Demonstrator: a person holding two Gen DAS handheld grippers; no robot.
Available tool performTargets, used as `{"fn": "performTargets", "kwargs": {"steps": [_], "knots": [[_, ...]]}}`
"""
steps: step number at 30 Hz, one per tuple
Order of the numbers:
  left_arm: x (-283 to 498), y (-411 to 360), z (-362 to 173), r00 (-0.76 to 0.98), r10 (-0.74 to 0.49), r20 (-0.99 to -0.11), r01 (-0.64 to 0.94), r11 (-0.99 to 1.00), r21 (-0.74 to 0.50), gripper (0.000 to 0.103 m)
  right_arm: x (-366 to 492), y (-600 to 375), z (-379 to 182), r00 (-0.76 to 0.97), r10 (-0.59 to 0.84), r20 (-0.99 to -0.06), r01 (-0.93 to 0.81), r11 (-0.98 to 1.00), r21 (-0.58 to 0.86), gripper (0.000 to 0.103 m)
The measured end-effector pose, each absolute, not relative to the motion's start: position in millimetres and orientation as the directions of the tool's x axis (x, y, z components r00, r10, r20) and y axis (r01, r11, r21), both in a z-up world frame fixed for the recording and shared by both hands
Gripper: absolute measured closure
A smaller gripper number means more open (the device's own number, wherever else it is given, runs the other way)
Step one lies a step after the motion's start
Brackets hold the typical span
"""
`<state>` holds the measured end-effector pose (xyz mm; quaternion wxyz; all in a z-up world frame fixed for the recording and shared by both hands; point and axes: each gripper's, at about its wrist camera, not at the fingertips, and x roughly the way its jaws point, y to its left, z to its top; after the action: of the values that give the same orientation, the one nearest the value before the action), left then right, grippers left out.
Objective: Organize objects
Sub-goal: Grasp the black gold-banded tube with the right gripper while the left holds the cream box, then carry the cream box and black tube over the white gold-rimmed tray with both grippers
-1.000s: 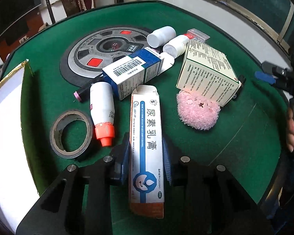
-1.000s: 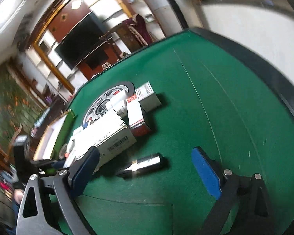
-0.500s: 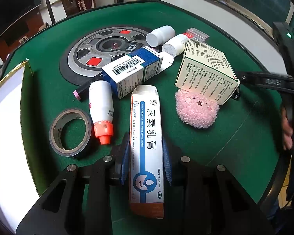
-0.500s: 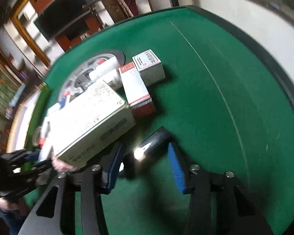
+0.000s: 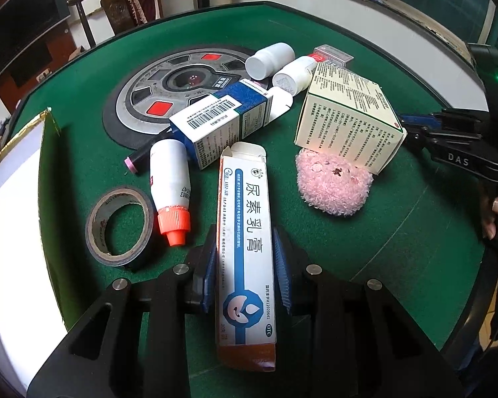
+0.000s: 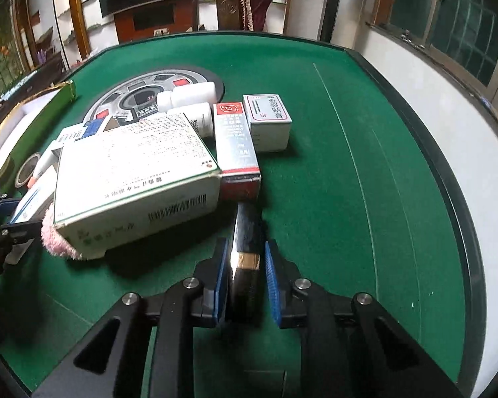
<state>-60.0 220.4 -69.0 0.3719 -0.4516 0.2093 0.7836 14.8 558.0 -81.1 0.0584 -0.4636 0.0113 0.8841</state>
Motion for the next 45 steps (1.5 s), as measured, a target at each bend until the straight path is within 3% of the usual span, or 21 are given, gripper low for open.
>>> {"fn": "performTargets", "kwargs": {"steps": [2, 16, 33, 45], "knots": [[-59, 221, -69, -0.318, 0.398, -0.861, -0.770, -0.637, -0.010, 0.075, 14, 561, -81, -0.568, 0.084, -0.818, -0.121, -0.992, -0.018, 0.087], [-68, 203, -45, -0.317, 0.499, -0.807, -0.743, -0.659, -0.116, 0.076, 39, 560, -34, -0.685, 0.046, -0.728, -0.159, -0.983, 0.088, 0.087], [-105, 145, -8, -0.395, 0.560, -0.728, -0.639, -0.737, -0.220, 0.076, -29, 447, -7, -0.725, -0.166, -0.668, 0.072, -0.984, 0.166, 0.087], [-141, 82, 5, -0.477, 0.532, -0.700, -0.526, -0.811, -0.257, 0.076, -67, 369, -8, -0.687, -0.277, -0.671, 0.188, -0.961, 0.204, 0.087]]}}
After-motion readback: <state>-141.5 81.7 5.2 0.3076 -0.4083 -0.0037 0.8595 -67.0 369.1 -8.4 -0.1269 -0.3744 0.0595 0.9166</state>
